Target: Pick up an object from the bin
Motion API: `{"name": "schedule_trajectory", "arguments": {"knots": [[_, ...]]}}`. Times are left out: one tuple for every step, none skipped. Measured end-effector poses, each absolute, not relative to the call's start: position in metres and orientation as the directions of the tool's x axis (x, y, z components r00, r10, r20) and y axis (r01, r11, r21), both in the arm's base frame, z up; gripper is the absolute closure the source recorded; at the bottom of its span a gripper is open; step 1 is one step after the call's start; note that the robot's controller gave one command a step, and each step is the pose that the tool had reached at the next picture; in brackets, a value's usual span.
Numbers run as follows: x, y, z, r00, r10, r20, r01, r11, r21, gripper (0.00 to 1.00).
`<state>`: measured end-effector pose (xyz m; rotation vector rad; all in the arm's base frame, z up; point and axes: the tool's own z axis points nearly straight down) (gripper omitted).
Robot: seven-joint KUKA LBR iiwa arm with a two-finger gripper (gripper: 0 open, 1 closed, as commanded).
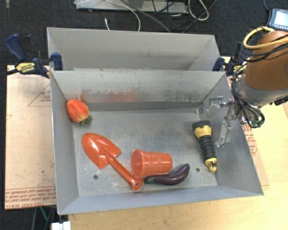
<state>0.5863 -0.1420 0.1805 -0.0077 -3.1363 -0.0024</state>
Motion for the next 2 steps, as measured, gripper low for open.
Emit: {"name": "schedule_trajectory", "arguments": {"knots": [[0.588,-0.141,0.186,-1.000,0.000,-0.002,0.000,1.000,0.000,0.00],[0.593,-0.148,0.107,-0.831,0.557,-0.007,0.557,0.831,0.005,0.00]]}}
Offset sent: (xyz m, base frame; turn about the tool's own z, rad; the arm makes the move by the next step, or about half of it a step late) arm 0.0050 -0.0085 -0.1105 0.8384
